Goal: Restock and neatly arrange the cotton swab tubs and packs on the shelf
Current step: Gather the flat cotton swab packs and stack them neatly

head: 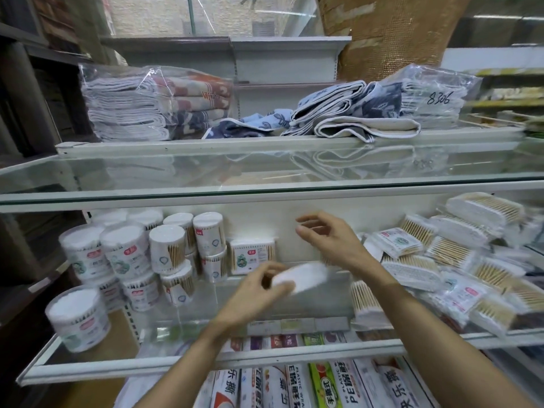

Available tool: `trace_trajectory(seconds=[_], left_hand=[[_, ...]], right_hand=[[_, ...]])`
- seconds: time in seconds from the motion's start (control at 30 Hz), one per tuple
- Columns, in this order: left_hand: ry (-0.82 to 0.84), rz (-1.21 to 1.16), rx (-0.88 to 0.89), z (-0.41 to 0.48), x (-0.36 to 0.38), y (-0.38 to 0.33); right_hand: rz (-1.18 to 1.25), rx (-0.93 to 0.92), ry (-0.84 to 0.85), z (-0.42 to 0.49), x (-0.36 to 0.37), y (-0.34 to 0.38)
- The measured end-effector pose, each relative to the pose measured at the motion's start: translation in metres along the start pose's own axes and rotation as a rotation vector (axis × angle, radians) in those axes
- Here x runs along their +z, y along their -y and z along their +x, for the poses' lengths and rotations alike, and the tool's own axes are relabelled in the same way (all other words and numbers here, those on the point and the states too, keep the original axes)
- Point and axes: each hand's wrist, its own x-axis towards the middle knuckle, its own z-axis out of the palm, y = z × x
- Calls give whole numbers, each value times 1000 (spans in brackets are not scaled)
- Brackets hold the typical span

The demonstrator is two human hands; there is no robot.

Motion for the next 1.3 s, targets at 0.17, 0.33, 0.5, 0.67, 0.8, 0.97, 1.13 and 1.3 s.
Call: trace_trajectory(seconds=[0.17, 0.33, 0.5, 0.67, 0.8, 0.97, 1.13, 1.3], left_hand=[[-179, -591, -121, 11, -27, -5], [-174, -621, -97, 6, -34, -8], [-223, -578, -54, 5, -39, 0], [-430, -332, -16, -4, -37, 5], [-570, 23, -18, -11, -36, 17], [-627, 258, -9, -14, -36, 25], [-546, 297, -15, -18, -33, 26], [-506, 301, 17, -17, -36, 28]], right_hand=[[149, 69, 265, -16, -14, -1], [190, 87, 261, -18, -1, -4], [260, 129, 243, -17, 2, -5], [246, 173, 242, -15, 20, -5], [109, 194, 222, -11, 45, -9], [17, 211, 225, -6, 67, -11], [-68, 208, 197, -5, 77, -8], [-99, 191, 164, -5, 77, -9]])
